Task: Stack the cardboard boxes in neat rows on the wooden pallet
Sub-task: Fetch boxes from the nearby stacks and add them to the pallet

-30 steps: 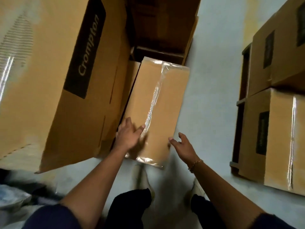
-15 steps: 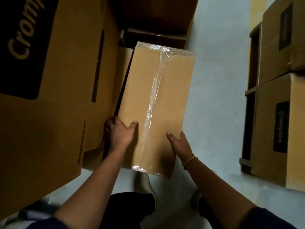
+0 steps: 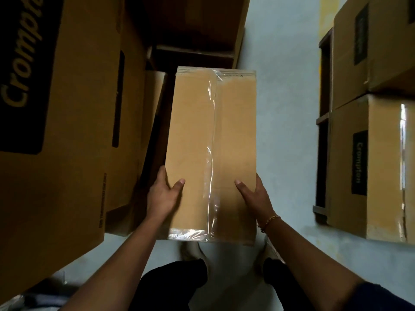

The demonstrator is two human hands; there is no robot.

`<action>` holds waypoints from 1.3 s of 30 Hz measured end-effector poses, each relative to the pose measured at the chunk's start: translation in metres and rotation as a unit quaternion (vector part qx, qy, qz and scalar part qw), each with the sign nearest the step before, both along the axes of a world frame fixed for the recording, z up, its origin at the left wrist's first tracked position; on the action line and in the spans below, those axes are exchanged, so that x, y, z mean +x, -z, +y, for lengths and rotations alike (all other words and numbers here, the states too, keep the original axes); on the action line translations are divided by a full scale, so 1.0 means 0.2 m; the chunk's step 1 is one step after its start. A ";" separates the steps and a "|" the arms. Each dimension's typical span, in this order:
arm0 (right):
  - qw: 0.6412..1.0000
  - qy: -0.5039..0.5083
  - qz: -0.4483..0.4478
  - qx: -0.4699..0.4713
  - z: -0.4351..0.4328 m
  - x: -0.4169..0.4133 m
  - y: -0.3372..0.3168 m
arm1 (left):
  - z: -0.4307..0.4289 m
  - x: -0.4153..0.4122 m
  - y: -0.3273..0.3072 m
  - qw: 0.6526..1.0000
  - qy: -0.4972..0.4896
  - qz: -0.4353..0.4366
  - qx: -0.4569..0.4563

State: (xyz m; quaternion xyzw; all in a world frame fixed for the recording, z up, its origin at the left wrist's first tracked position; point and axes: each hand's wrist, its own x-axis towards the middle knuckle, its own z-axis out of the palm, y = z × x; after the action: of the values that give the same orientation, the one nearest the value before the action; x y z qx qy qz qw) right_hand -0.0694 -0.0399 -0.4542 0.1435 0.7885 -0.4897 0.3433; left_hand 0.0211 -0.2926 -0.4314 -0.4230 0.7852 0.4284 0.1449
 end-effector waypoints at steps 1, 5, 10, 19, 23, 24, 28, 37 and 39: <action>1.000 0.002 0.005 0.000 0.04 -0.01 -0.07 | 0.03 -0.01 -0.06 1.000 0.006 0.006 0.005; 0.999 0.034 0.002 -0.003 0.22 -0.03 -0.45 | 0.16 -0.07 -0.38 0.998 0.023 0.020 0.052; 0.995 0.097 0.032 0.000 0.46 0.02 -0.98 | 0.36 -0.14 -0.88 0.992 0.049 0.063 0.093; 0.981 0.169 0.098 0.007 0.98 0.17 -1.74 | 0.79 -0.23 -1.60 0.974 0.088 0.113 0.177; 0.979 0.175 0.102 -0.008 1.36 0.24 -1.96 | 1.13 -0.25 -1.78 0.962 0.126 0.129 0.204; 0.979 0.178 0.098 -0.017 1.47 0.26 -2.00 | 1.22 -0.25 -1.80 0.959 0.139 0.131 0.211; 0.974 0.214 0.079 -0.008 1.88 0.33 -2.16 | 1.65 -0.31 -1.95 0.949 0.174 0.124 0.232; 0.944 0.314 0.095 -0.032 2.65 0.47 -2.36 | 2.46 -0.52 -2.10 0.922 0.250 0.124 0.269; 0.935 0.336 0.097 -0.056 2.76 0.47 -2.37 | 2.60 -0.59 -2.11 0.915 0.266 0.125 0.277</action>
State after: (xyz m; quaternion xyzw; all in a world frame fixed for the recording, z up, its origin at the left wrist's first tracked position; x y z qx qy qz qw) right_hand 0.0251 0.5130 0.0190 0.3323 0.6951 -0.6313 0.0882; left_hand -0.0964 0.2275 -0.0095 -0.0844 0.7299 0.6242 0.2655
